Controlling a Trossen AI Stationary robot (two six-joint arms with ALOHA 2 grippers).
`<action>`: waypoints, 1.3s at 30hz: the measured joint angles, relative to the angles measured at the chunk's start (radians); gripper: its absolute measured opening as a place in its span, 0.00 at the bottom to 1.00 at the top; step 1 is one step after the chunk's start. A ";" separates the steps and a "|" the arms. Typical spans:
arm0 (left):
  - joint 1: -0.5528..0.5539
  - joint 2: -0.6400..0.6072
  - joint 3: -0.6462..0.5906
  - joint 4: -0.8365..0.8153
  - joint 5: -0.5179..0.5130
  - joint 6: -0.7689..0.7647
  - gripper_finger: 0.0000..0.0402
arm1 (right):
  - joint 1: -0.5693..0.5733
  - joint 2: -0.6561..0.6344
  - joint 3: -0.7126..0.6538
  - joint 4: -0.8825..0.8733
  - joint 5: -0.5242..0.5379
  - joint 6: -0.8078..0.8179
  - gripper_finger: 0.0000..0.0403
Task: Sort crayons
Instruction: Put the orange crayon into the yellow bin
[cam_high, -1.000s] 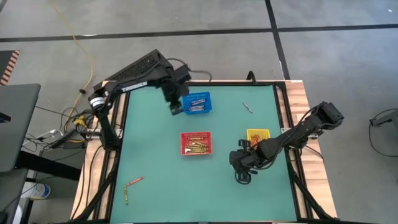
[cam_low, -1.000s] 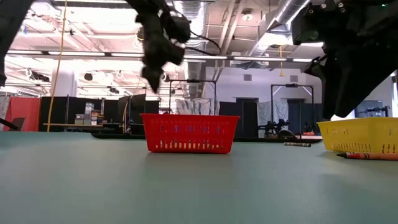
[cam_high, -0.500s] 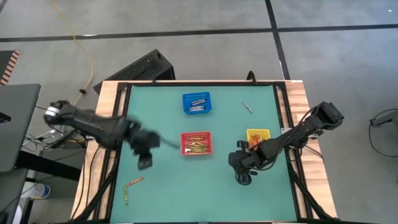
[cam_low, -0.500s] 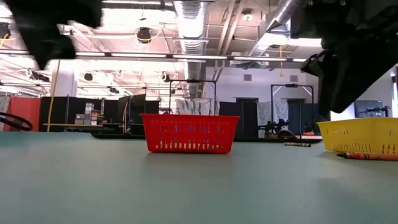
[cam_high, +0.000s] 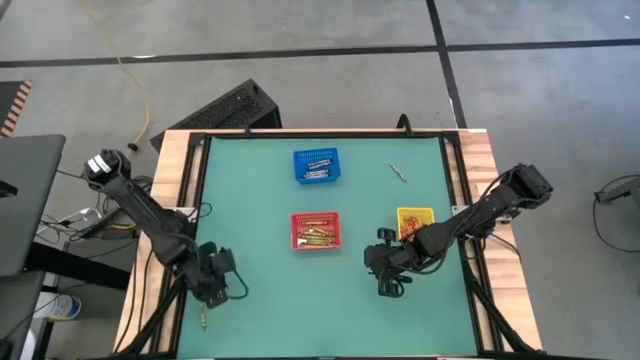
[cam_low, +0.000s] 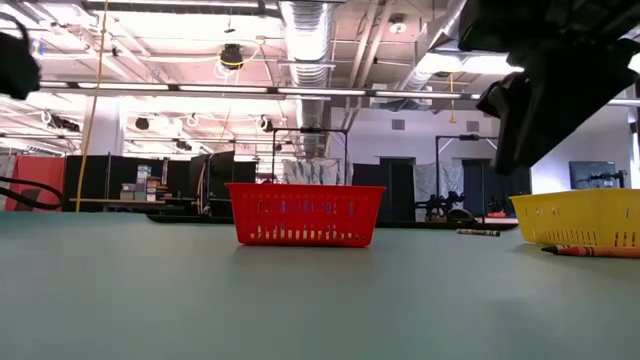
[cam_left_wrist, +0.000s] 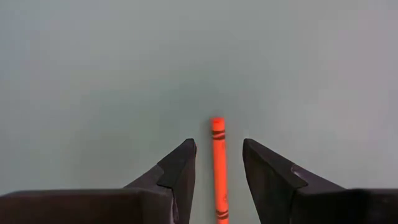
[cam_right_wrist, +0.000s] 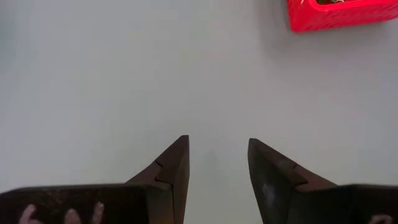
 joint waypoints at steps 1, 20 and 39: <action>-0.016 0.013 -0.005 0.017 -0.007 -0.007 0.30 | 0.000 0.000 0.000 0.000 0.000 0.008 0.38; -0.121 0.244 0.038 0.011 -0.117 0.093 0.05 | -0.054 0.000 0.000 0.027 -0.032 0.088 0.38; 0.262 -0.035 0.037 0.448 -0.304 0.895 0.01 | -0.066 0.000 0.000 0.099 -0.024 0.002 0.38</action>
